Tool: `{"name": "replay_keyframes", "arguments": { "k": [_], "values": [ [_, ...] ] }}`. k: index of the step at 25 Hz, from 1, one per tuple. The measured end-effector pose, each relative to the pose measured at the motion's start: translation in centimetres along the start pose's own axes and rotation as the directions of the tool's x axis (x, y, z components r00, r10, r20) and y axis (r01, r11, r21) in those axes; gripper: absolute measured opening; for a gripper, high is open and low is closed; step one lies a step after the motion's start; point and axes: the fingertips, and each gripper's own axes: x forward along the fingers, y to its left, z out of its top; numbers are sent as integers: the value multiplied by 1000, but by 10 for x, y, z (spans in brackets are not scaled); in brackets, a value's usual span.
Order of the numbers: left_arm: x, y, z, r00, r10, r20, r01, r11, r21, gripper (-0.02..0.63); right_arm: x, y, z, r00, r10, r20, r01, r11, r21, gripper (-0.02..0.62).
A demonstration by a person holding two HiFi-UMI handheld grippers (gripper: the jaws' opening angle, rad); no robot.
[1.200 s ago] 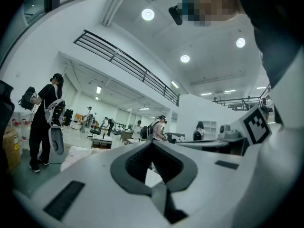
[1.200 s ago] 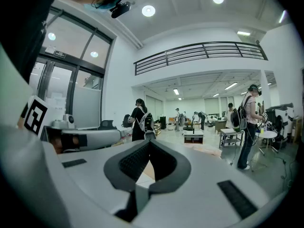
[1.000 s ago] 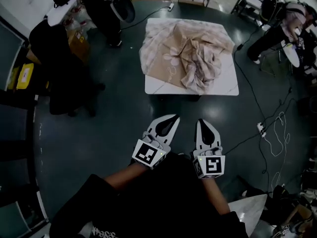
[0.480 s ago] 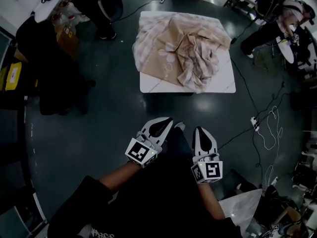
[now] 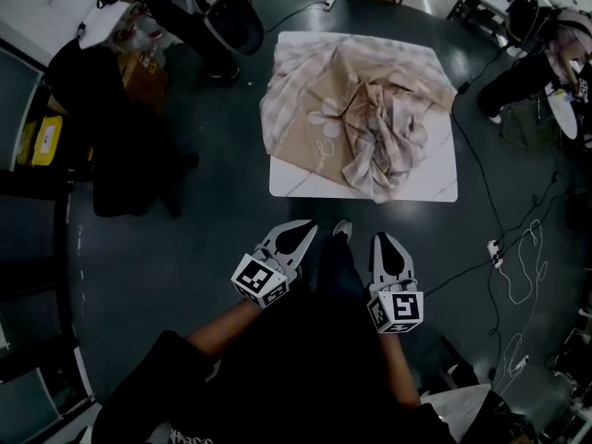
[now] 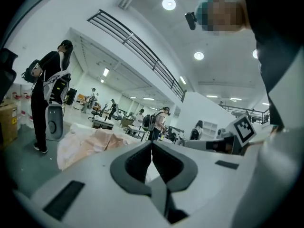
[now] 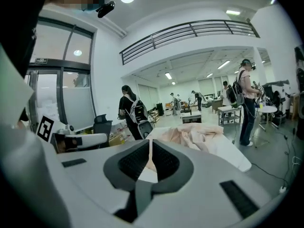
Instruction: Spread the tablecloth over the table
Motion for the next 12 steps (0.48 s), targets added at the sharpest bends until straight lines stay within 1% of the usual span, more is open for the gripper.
{"name": "replay_keyframes", "arguments": {
  "k": [2, 4, 5, 9, 11, 12],
  "values": [
    [18, 18, 1, 999, 24, -21, -24, 1000, 15, 17, 16, -13, 0, 1000, 28, -13, -28, 1000, 13, 18],
    [38, 34, -3, 997, 59, -58, -56, 997, 47, 17, 32, -26, 0, 998, 55, -23, -54, 998, 13, 18],
    [48, 41, -7, 994, 75, -77, -71, 996, 50, 17, 41, -34, -1, 997, 70, -31, -69, 998, 10, 18],
    [89, 62, -30, 981, 119, -155, -115, 993, 30, 17, 76, -63, -6, 987, 139, -75, -140, 990, -6, 18],
    [105, 71, -44, 973, 125, -194, -127, 992, 0, 18, 92, -77, -16, 976, 175, -129, -180, 983, -29, 19],
    [111, 76, -52, 968, 130, -216, -133, 991, -1, 18, 100, -83, -22, 969, 191, -159, -200, 979, -38, 20]
  ]
}}
